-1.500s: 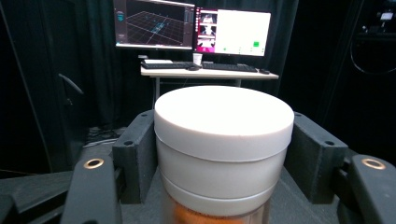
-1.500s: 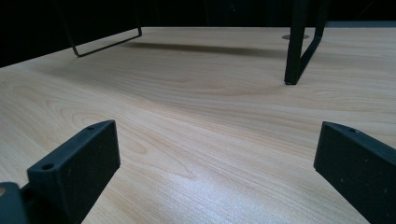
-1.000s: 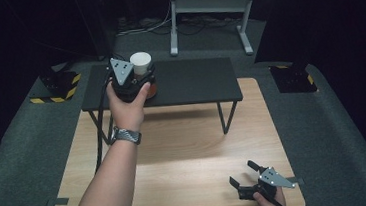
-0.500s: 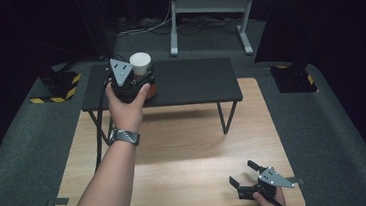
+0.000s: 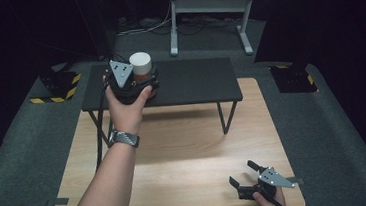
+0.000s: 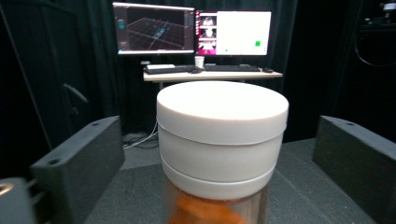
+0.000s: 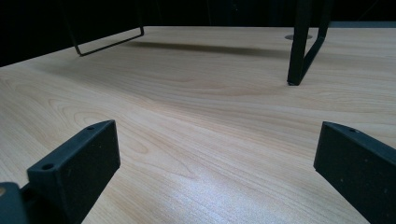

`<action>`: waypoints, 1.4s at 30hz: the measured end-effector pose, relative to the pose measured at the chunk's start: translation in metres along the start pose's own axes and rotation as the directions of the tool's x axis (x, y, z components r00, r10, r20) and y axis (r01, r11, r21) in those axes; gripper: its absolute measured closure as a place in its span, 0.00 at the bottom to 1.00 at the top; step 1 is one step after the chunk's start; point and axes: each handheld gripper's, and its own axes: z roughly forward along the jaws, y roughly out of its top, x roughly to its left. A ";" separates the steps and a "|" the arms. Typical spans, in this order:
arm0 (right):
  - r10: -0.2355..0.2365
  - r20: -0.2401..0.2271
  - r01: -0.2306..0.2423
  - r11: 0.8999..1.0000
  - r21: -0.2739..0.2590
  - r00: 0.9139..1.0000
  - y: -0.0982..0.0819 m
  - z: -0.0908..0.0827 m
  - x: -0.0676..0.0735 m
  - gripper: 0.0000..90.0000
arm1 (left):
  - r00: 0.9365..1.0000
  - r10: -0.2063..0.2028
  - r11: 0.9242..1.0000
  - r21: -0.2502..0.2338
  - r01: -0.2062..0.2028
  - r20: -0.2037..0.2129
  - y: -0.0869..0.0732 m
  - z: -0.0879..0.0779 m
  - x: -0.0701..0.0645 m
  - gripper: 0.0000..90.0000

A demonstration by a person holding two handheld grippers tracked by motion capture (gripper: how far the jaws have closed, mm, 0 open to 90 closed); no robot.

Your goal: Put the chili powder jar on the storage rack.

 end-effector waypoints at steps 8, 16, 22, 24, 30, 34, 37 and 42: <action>-0.006 0.003 0.006 1.000 0.003 1.000 0.000 0.001 0.001 0.00 | 0.999 0.008 1.000 -0.006 -0.008 0.041 -0.006 -0.025 0.012 0.01; -0.012 0.009 0.012 1.000 0.007 1.000 0.001 0.001 0.002 0.00 | 0.996 0.044 0.998 -0.055 -0.040 0.077 -0.034 -0.060 0.021 0.01; -0.019 0.016 0.019 1.000 0.012 1.000 0.002 0.001 0.004 0.00 | 0.993 0.070 0.994 -0.088 -0.063 0.090 -0.062 -0.090 0.026 0.01; -0.022 0.017 0.022 1.000 0.013 1.000 0.002 0.001 0.004 0.00 | 0.991 0.079 0.992 -0.103 -0.068 0.105 -0.076 -0.104 0.030 0.01; -0.025 0.021 0.024 1.000 0.012 0.999 0.001 0.001 0.005 0.00 | 0.989 0.069 0.990 -0.128 -0.053 0.128 -0.102 -0.126 0.037 0.01; -0.024 0.020 0.024 1.000 0.012 1.000 0.001 0.001 0.005 0.00 | 0.987 0.076 0.991 -0.124 -0.058 0.142 -0.119 -0.140 0.042 0.01; -0.025 0.020 0.024 1.000 0.012 0.999 0.001 0.001 0.005 0.00 | 0.988 0.057 0.993 -0.112 -0.040 0.147 -0.133 -0.148 0.045 0.01; -0.022 0.020 0.022 1.000 0.011 1.000 0.001 0.001 0.005 0.00 | 0.987 0.064 0.994 -0.099 -0.050 0.148 -0.151 -0.157 0.047 0.01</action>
